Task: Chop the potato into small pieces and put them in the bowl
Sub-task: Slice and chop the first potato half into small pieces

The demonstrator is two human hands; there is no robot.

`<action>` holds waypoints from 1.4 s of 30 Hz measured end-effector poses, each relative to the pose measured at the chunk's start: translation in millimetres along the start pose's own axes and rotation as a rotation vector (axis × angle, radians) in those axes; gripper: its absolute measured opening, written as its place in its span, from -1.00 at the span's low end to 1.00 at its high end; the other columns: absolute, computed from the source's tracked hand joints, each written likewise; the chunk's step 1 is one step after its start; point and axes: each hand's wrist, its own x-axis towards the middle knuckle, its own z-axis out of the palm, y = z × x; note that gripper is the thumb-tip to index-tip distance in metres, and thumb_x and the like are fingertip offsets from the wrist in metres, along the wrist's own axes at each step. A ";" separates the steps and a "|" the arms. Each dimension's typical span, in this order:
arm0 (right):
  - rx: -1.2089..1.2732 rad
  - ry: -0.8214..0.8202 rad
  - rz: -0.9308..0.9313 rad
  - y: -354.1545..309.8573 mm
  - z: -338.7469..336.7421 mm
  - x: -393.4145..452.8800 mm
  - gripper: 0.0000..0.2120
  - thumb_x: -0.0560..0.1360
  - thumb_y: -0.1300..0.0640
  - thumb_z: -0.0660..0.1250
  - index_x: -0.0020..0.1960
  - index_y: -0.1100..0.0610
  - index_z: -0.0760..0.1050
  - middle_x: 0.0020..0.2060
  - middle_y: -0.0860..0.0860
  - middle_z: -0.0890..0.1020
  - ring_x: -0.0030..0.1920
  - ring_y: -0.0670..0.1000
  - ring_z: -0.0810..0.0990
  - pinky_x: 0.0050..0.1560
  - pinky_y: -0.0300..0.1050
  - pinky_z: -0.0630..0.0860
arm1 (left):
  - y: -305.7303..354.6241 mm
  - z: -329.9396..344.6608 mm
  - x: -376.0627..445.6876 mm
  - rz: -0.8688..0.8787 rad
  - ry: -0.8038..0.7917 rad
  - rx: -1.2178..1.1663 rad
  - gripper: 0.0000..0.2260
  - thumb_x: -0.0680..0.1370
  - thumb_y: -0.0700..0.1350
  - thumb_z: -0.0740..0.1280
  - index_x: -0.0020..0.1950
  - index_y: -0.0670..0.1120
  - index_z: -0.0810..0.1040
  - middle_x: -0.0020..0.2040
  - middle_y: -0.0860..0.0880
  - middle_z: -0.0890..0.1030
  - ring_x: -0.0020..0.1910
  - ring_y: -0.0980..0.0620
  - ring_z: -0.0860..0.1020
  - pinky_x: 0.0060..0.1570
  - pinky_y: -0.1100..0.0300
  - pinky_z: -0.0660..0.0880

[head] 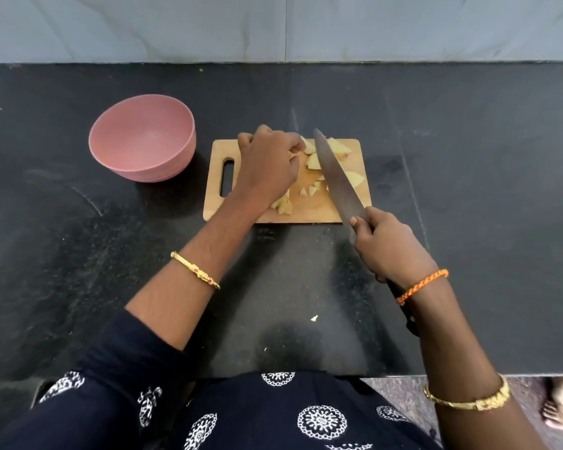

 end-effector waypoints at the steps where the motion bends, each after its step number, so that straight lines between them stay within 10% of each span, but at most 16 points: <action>1: 0.021 0.025 0.008 2.2 0.1 0.7 -0.74 0.62 0.03 0.08 -0.25 0.02 0.31 -0.31 0.07 0.47 -0.33 0.07 0.43 -0.23 -0.05 0.45 | -1.4 1.7 2.3 0.032 -0.047 0.029 -0.77 0.55 -0.13 0.28 0.18 0.01 0.58 0.10 0.06 0.60 0.20 0.00 0.40 0.15 0.08 0.17; 12: 0.237 0.165 0.095 40.0 -3.9 -11.6 -0.68 0.60 0.00 0.12 -0.22 0.19 0.29 -0.43 0.05 0.41 -0.41 0.05 0.36 -0.30 -0.07 0.35 | 19.9 29.2 1.1 0.344 -0.324 -0.168 -0.56 0.45 -0.36 0.23 0.27 -0.01 0.53 0.28 0.04 0.51 0.34 0.05 0.37 0.35 0.05 0.10; 19: 0.224 0.113 0.157 48.4 -2.9 -15.2 -0.71 0.61 -0.01 0.11 -0.23 0.11 0.29 -0.38 0.08 0.44 -0.44 0.02 0.38 -0.44 -0.12 0.36 | 23.1 41.0 11.9 0.495 -0.557 0.018 -0.64 0.54 -0.05 0.31 0.34 0.08 0.45 0.40 0.11 0.39 0.44 0.09 0.21 0.38 -0.02 0.04; 31: 0.221 0.059 0.123 34.5 7.7 -12.4 -0.73 0.62 0.02 0.10 -0.16 0.14 0.38 -0.40 0.02 0.45 -0.46 -0.01 0.40 -0.54 -0.19 0.35 | 2.1 34.1 -10.5 0.377 -0.315 -0.055 -0.67 0.55 -0.07 0.32 0.30 -0.09 0.51 0.21 -0.03 0.54 0.21 -0.02 0.44 0.19 0.14 0.37; 42: 0.056 0.260 -0.059 24.7 34.1 -27.9 -0.79 0.61 0.04 0.10 -0.16 0.11 0.30 -0.41 0.10 0.45 -0.29 0.22 0.47 -0.30 -0.06 0.36 | 0.3 42.2 -27.5 0.244 -0.096 0.018 -0.65 0.54 0.01 0.32 0.29 -0.07 0.52 0.21 -0.03 0.57 0.26 -0.04 0.40 0.25 0.11 0.18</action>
